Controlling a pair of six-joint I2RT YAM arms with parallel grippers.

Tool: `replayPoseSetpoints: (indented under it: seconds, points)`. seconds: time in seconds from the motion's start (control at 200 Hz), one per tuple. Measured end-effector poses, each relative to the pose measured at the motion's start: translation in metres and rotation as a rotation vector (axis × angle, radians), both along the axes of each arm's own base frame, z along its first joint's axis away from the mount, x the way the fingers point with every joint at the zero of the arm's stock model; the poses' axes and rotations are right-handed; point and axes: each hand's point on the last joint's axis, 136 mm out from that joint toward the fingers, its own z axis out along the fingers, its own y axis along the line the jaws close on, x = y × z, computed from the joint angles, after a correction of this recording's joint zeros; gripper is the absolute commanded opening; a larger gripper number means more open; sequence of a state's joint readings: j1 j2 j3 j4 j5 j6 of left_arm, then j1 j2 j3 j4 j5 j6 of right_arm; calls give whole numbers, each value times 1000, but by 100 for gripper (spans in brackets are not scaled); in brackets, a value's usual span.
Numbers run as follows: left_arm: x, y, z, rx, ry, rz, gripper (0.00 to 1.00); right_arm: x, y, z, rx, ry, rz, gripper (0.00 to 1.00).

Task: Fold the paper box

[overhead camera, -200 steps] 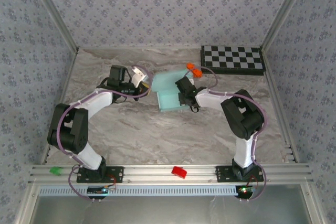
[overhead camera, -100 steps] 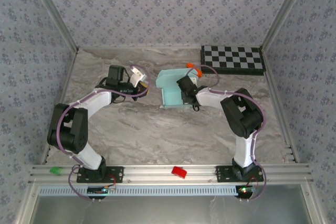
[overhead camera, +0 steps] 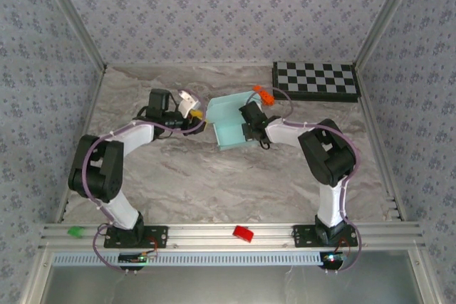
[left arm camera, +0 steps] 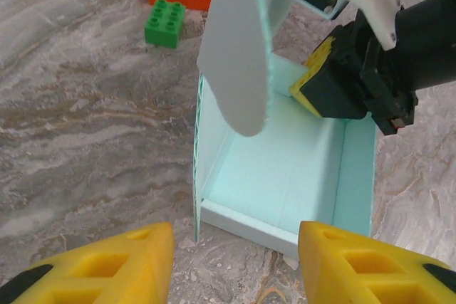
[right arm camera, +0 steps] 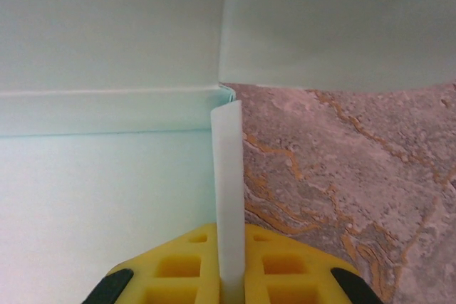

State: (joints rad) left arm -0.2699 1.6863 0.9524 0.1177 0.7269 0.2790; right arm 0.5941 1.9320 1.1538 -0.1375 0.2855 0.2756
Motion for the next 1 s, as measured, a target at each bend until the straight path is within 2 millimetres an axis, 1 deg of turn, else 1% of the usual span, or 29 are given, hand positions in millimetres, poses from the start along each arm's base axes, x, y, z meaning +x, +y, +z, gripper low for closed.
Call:
replayPoseSetpoints:
  seconds: [0.095,0.155,0.345,0.44,0.525,0.605,0.93,1.0]
  points:
    - [1,-2,-8,-9,25,-4,39,1,3,1,6,-1,15,9]
    - [4,-3,-8,-17,32,-6,33,1,4,0,5,-1,21,9]
    - [16,-9,5,-47,2,-14,25,2,10,0,6,-1,51,9]
    - [19,-11,8,-59,-5,-19,15,2,13,1,10,0,61,9]
    - [22,-11,7,-64,-3,-15,0,2,13,1,9,2,64,9]
    - [24,-7,8,-62,-10,-7,0,3,14,0,8,4,67,9]
    - [25,-7,8,-52,-30,-16,0,9,15,0,-35,13,51,7]
    - [25,-7,8,-49,-35,-20,0,10,14,1,-48,13,46,8]
